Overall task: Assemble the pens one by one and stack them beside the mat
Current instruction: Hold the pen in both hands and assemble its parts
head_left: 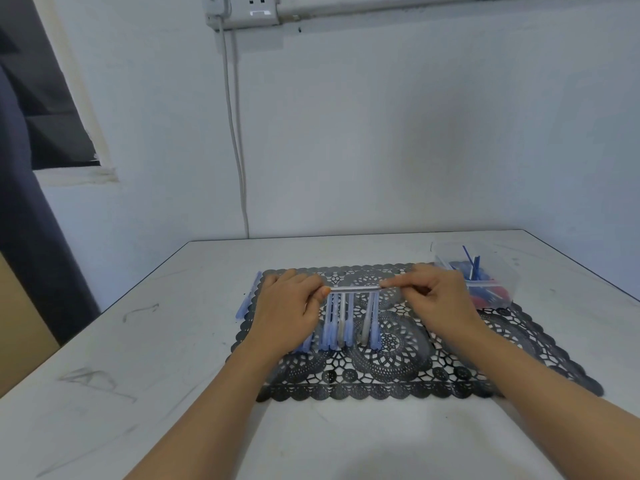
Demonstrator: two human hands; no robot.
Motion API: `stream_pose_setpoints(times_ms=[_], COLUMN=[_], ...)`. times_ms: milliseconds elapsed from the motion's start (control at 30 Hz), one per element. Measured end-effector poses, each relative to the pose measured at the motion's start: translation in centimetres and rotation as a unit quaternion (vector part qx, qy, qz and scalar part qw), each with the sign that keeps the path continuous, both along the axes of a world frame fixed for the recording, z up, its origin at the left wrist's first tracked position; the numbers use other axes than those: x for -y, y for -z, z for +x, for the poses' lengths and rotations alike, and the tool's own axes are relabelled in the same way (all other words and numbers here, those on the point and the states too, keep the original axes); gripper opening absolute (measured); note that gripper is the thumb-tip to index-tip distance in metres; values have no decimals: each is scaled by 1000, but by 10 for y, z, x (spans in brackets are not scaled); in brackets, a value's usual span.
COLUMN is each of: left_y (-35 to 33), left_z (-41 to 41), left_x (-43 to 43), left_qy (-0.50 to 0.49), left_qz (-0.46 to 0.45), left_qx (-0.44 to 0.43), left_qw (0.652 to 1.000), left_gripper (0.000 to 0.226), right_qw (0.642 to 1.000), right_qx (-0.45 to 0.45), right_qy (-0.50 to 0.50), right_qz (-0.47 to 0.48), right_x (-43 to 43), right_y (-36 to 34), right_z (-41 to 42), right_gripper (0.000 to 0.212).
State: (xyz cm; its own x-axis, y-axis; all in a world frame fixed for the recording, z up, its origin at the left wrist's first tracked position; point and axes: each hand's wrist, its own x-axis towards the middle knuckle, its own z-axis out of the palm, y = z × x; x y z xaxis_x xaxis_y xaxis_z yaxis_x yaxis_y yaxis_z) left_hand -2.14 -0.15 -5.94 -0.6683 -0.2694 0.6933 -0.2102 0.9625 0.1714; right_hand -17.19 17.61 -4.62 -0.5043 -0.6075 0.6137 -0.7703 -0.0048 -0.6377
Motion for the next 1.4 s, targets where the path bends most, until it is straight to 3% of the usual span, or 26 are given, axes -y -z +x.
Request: stream_pose_setpoints(times_ms=[300, 400, 467, 600, 733, 967, 1400], left_y=[-1, -1, -1, -2, -3, -3, -1], left_z=[1, 1, 1, 2, 3, 4, 3], left_x=[2, 4, 7, 9, 9, 9, 10], left_qy=[-6, -12, -19, -29, -34, -30, -33], left_qz=[15, 20, 18, 28, 31, 34, 32], left_qx=[1, 7, 5, 10, 13, 19, 27], left_qw=[1000, 1000, 1000, 999, 999, 999, 999], left_gripper=[31, 23, 30, 27, 25, 20, 21], right_qw=[997, 992, 987, 987, 994, 986, 965], right_qx=[50, 115, 144, 155, 89, -9, -35], right_qy=[-34, -56, -69, -15, 47, 40, 39], right_qz=[43, 15, -17, -43, 36, 159, 256], right_x=[-2, -2, -1, 0, 0, 6, 10], right_y=[6, 5, 4, 3, 5, 10, 17], right_z=[-5, -2, -1, -3, -7, -11, -12], right_gripper=[32, 39, 44, 14, 6, 20, 20])
